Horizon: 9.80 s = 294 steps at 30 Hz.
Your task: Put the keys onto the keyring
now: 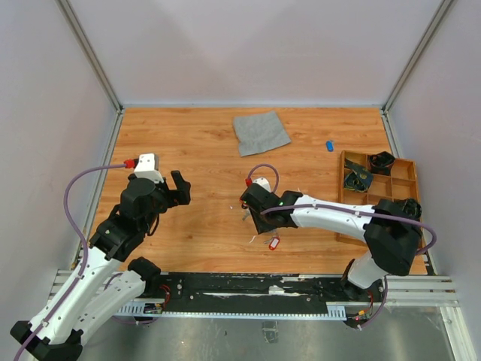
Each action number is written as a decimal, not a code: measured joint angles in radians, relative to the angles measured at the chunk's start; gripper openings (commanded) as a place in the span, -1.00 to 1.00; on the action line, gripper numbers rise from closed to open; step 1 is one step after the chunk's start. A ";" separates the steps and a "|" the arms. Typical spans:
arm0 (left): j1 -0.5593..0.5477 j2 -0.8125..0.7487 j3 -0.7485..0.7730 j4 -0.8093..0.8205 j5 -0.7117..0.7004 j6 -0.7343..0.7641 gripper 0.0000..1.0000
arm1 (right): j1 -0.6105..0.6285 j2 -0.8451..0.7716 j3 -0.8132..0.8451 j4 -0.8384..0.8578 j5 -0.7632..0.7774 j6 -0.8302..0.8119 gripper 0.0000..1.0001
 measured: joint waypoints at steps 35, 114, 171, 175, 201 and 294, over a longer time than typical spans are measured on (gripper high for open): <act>0.000 0.018 -0.009 0.019 0.018 0.003 0.99 | 0.000 0.135 0.092 -0.057 0.081 0.115 -0.50; 0.000 0.024 -0.009 0.021 0.024 0.010 0.99 | 0.000 0.183 0.092 -0.122 0.061 0.112 -0.99; -0.331 0.102 0.055 0.440 0.751 0.216 0.67 | -0.001 -0.525 0.473 -0.523 -0.420 -0.817 -0.99; -0.462 0.166 0.097 0.478 0.695 0.259 0.69 | -0.001 -0.523 0.502 -0.550 -0.440 -0.821 -0.99; -0.675 0.410 0.280 0.598 0.685 0.362 -0.35 | -0.001 -0.628 0.555 -0.564 -0.637 -0.915 -0.99; -0.702 0.465 0.269 0.589 0.446 0.231 -0.99 | -0.002 -0.823 0.208 -0.157 -0.480 -0.913 -0.98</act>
